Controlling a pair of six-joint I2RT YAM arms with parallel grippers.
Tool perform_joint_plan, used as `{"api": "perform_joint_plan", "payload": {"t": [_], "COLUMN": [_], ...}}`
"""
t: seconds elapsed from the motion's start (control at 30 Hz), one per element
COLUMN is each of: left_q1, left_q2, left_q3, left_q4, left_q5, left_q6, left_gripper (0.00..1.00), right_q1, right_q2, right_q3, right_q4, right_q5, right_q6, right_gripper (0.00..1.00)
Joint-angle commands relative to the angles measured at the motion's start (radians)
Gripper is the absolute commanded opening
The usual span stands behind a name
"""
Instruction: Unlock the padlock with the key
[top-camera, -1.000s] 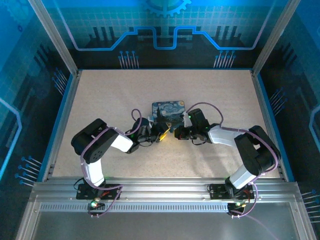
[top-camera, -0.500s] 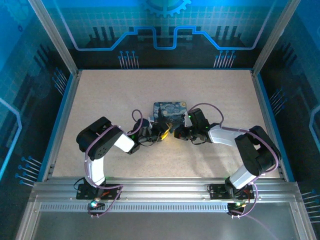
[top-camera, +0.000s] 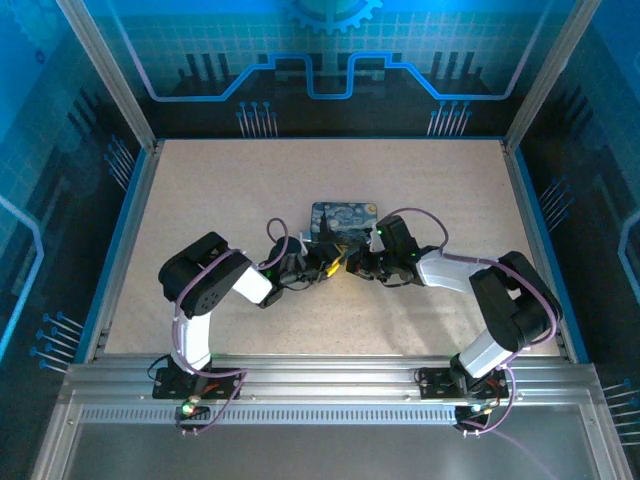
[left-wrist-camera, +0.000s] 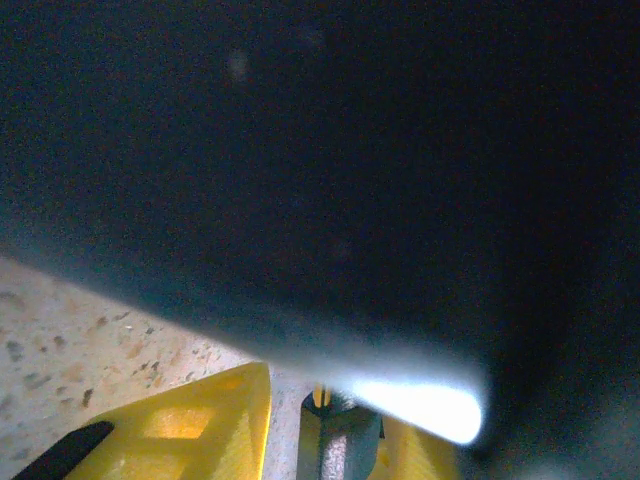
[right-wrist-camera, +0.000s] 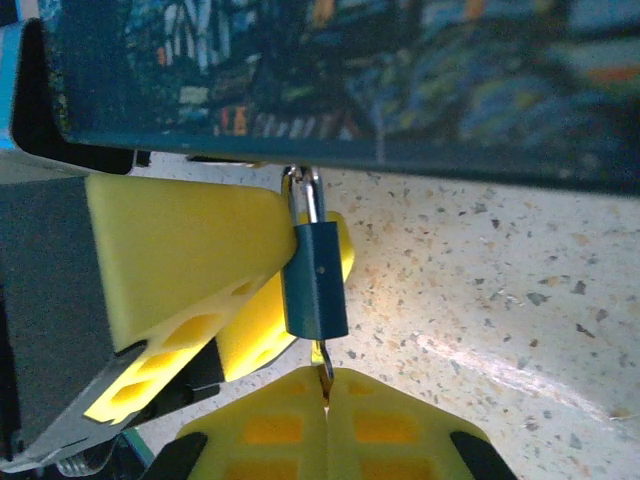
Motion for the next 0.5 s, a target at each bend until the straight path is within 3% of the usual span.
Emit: {"api": "perform_joint_plan", "payload": {"t": [0.0, 0.3, 0.47], "left_q1": [-0.02, -0.02, -0.02], "left_q2": [0.015, -0.01, -0.044], "left_q3": [0.02, 0.018, 0.021], "left_q4": [0.046, 0.011, -0.046], "left_q5": [0.022, 0.017, 0.014], "left_q6": [-0.003, 0.016, 0.052], "left_gripper": [0.32, 0.13, 0.09], "right_q1": [0.014, 0.012, 0.01], "right_q2": [-0.011, -0.047, -0.102], "right_q3": [0.011, 0.012, 0.009], "right_q4": [0.058, 0.002, -0.068], "right_q5": [-0.056, -0.03, 0.01], "right_q6": [0.042, 0.008, -0.057], "right_gripper": [0.0, 0.04, 0.22]}}
